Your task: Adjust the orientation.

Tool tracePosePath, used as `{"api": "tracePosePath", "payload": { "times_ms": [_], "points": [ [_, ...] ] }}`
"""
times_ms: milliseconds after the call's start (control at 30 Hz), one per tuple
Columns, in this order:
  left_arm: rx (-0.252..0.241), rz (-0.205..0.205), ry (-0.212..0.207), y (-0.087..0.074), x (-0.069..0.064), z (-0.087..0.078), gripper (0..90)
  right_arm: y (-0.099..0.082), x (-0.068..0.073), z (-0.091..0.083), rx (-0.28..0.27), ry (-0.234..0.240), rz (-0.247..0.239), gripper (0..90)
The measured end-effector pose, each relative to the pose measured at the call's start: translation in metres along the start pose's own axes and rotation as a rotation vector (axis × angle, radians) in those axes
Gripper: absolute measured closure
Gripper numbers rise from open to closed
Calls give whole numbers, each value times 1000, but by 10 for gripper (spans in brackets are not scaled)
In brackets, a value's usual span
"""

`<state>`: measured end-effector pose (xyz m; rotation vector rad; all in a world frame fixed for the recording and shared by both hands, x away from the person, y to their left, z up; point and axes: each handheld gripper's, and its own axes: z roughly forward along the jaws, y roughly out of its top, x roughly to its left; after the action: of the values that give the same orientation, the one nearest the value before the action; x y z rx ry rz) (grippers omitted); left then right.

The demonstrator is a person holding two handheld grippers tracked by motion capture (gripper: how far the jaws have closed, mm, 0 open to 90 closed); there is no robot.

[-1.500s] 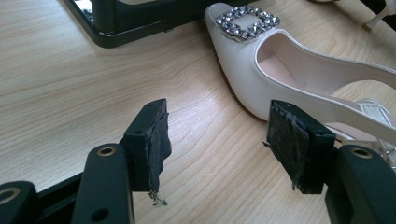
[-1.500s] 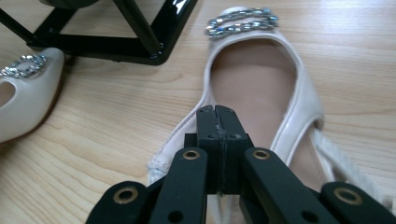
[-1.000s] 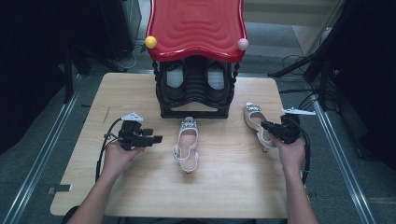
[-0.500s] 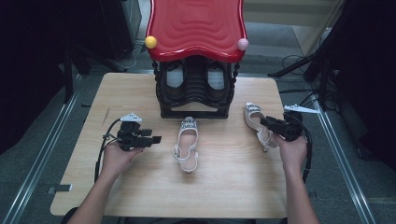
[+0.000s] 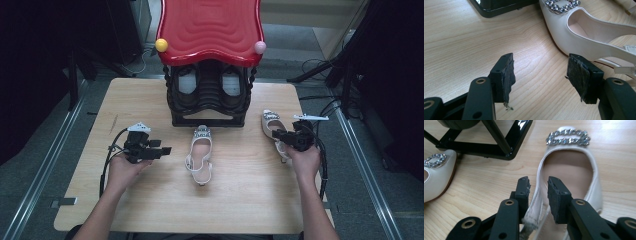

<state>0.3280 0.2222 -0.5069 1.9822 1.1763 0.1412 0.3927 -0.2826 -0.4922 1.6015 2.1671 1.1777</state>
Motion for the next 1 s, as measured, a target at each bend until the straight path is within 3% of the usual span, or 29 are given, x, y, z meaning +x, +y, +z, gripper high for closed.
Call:
{"api": "tracePosePath", "payload": {
  "times_ms": [333, 533, 700, 1000],
  "points": [
    [-3, -5, 7, -3, 0, -2, 388, 0, -3, 9, 35, 15, 31, 806],
    [1, -3, 5, -3, 0, -2, 388, 3, -1, 10, 73, -14, 18, 855],
    [-4, -5, 4, -3, 0, -3, 388, 4, -5, 9, 69, -1, 45, 873],
    [-5, -5, 3, -3, 0, -3, 388, 7, -8, -7, 22, -35, 58, 883]
  ]
}}
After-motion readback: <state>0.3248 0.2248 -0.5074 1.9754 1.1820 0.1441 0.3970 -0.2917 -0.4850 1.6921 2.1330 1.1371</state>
